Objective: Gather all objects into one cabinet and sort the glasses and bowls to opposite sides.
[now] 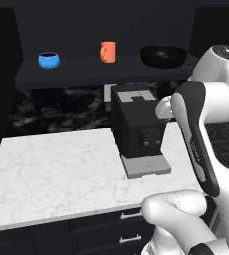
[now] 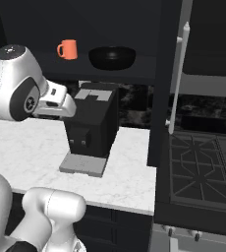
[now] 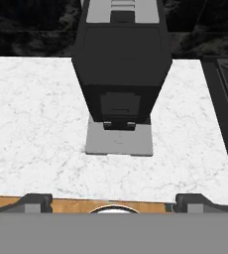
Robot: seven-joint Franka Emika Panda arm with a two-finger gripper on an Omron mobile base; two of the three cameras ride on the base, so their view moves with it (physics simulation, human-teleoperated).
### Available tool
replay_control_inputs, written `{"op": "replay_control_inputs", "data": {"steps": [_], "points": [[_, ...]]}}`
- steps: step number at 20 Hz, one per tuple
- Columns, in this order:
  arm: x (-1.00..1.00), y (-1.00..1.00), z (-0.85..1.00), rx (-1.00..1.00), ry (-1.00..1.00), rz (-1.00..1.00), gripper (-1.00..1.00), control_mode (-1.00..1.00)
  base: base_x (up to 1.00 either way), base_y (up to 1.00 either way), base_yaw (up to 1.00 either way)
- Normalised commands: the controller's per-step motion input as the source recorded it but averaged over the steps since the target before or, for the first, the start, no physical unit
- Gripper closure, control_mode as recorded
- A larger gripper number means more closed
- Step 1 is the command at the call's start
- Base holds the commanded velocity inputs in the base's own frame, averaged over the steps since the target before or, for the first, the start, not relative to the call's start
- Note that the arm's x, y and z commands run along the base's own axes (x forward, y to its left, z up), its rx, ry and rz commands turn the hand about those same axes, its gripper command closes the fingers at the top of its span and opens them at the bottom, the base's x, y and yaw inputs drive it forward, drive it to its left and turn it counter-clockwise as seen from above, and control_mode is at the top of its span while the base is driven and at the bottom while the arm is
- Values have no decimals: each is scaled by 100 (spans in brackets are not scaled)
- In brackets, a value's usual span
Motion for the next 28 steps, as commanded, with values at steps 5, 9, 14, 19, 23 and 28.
{"op": "replay_control_inputs", "data": {"steps": [5, 9, 14, 19, 23, 28], "points": [[-61, -23, -2, 0, -2, -1, -100, -100, 0, 0, 0], [-37, -4, -3, 0, -6, 0, -100, -100, 0, 0, 0], [-4, 1, 0, 0, -6, 0, -100, -100, 0, 0, 0], [-4, 0, 0, 0, 0, -1, -100, -100, 0, 0, 0], [-2, 0, 0, 0, 0, -1, -100, -100, 0, 0, 0], [0, 0, 0, 0, 0, 0, -100, 100, -28, 0, 0]]}}
